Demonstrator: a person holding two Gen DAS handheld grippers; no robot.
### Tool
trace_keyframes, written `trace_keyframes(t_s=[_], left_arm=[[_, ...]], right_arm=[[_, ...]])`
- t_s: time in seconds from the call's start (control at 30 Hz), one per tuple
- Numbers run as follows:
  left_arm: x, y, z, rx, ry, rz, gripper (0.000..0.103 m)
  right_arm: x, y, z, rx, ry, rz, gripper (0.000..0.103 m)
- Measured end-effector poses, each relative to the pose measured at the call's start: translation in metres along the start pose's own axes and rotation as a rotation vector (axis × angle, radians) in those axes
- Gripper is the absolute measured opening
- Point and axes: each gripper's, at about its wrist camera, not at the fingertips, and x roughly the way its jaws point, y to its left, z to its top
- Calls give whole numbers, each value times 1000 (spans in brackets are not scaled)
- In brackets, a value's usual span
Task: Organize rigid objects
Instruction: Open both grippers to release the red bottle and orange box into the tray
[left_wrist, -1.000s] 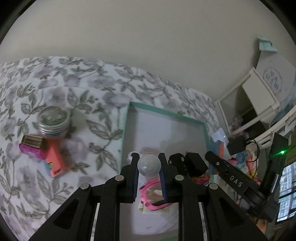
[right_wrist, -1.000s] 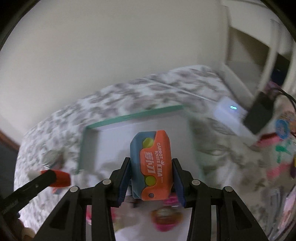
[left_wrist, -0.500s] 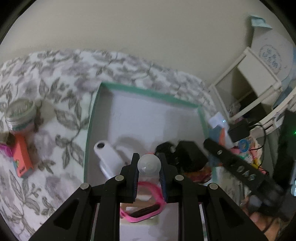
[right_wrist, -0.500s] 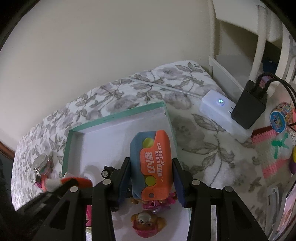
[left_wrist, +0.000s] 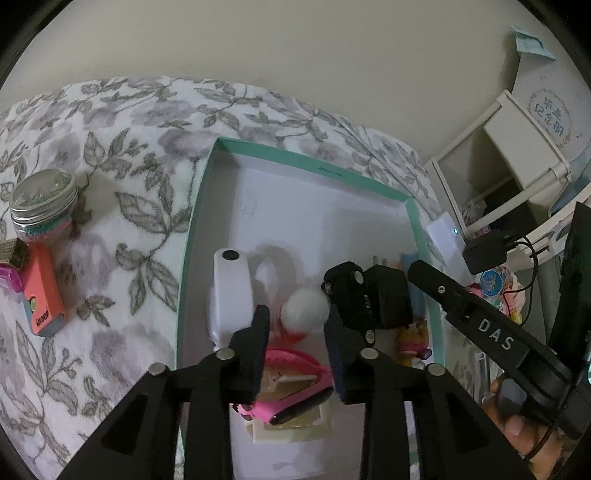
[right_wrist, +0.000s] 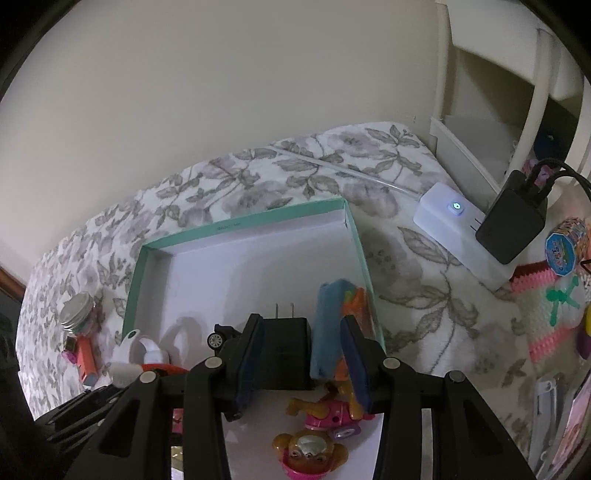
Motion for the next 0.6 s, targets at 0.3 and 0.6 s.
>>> trace_keyframes(t_s=[0.3,0.6], left_arm=[[-20,-5,9,11,-29,17,56],[-55,11,21,-4,-131,162,76]], right_arm=[[-4,0,3,-5,-10,-24,73],[-6,5,4,-37,-20,-39,84]])
